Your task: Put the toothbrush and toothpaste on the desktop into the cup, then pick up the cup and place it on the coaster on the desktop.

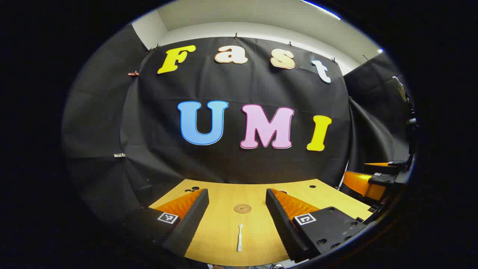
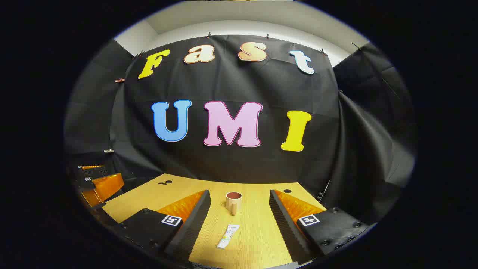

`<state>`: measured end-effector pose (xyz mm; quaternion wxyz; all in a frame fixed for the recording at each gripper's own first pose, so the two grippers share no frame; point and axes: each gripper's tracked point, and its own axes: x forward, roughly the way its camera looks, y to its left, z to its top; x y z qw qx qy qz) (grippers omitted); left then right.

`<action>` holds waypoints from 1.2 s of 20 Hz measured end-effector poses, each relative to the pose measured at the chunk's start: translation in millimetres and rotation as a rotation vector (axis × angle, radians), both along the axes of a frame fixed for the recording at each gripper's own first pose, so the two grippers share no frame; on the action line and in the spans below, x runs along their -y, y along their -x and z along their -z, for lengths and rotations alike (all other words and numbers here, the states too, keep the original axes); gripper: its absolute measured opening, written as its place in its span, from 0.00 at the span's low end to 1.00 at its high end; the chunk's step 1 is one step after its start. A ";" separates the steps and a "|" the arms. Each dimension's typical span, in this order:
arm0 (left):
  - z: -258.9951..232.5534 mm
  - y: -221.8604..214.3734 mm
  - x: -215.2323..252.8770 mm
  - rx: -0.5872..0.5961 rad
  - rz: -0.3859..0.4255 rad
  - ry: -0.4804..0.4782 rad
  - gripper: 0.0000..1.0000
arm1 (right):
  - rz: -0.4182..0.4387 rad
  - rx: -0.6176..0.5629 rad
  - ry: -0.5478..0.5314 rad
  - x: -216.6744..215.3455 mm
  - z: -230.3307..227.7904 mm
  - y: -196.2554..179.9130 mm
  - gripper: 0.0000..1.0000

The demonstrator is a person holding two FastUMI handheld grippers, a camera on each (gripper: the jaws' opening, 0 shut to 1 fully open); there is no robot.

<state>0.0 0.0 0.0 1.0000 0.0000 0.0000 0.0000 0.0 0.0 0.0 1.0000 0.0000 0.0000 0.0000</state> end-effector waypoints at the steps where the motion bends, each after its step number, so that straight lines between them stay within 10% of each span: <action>1: 1.3 -1.2 2.1 -0.004 0.005 -0.005 0.97 | -0.001 -0.003 0.000 0.2 1.8 -0.6 0.97; 24: 27.4 -24.1 -3.4 -0.073 0.002 -0.057 0.97 | -0.090 -0.123 0.030 -27.8 31.8 -31.9 0.97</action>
